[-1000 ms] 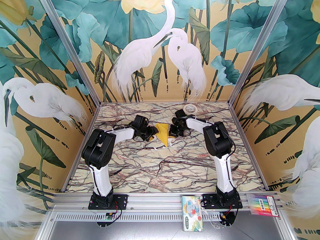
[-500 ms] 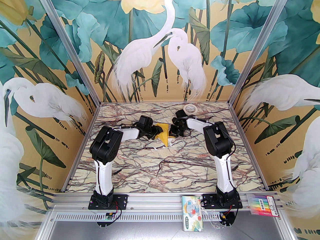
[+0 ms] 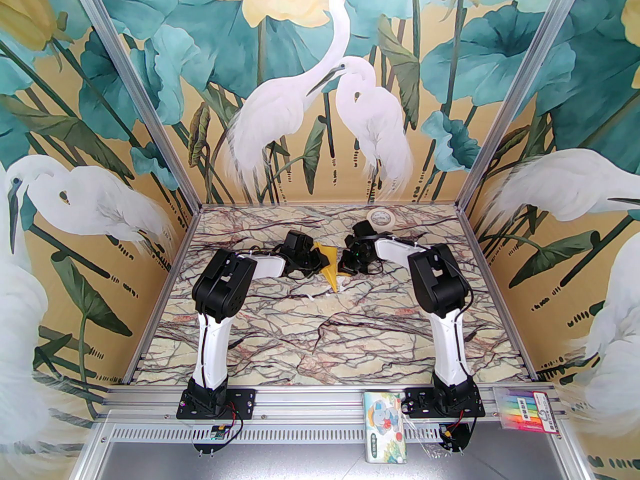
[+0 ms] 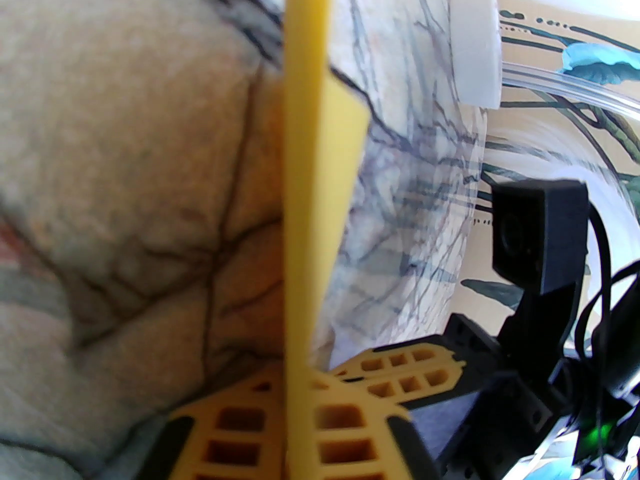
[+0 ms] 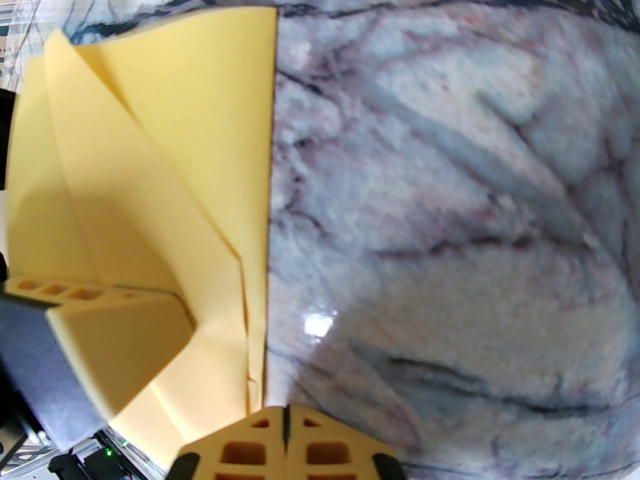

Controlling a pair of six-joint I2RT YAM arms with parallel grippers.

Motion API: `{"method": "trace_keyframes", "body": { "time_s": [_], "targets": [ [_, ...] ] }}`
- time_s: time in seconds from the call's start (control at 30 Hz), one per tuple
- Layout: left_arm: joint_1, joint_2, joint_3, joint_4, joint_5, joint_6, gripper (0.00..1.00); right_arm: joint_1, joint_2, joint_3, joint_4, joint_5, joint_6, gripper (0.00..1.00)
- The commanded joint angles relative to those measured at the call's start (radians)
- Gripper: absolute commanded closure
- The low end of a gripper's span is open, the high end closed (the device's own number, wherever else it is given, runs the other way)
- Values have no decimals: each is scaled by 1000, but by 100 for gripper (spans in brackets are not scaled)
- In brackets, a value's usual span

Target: Fold a paper plane with a square sheet of paper (fold left side to right side)

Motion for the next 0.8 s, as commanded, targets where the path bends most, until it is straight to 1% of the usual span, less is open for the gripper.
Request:
{"method": "trace_keyframes", "body": {
  "time_s": [0.0,0.07,0.1,0.2,0.23,0.27,0.33,0.43,0.5,0.6,0.63,0.7,0.77],
  "targets": [
    [-9,-85,28,-135,-80,81,95,-9,-82,-64,7,70,30,94],
    [-11,-124,81,-309,-171,148,99,-19,-128,-94,19,102,40,93],
    [-11,-142,112,-398,-224,187,100,-26,-152,-110,22,126,47,92],
    [-24,-171,190,-648,-446,275,100,-54,-214,-162,45,167,67,92],
    [-35,-171,221,-724,-530,297,100,-62,-235,-179,56,177,72,89],
    [-45,-166,247,-786,-601,304,100,-71,-247,-192,63,181,75,87],
    [-71,-138,305,-900,-732,316,100,-86,-264,-210,70,185,76,87],
    [-128,-58,413,-1066,-950,288,100,-101,-281,-229,80,182,76,86],
    [-157,22,515,-1181,-1039,255,100,-106,-284,-237,84,175,75,86],
    [-191,141,653,-1309,-1093,219,100,-108,-290,-250,98,165,75,86],
    [-198,176,697,-1340,-1096,211,100,-107,-290,-255,103,161,76,86],
    [-213,212,750,-1353,-1081,211,100,-107,-291,-263,110,151,76,86],
    [-216,261,790,-1348,-1000,202,88,-107,-290,-269,112,144,73,86]
  ]
}}
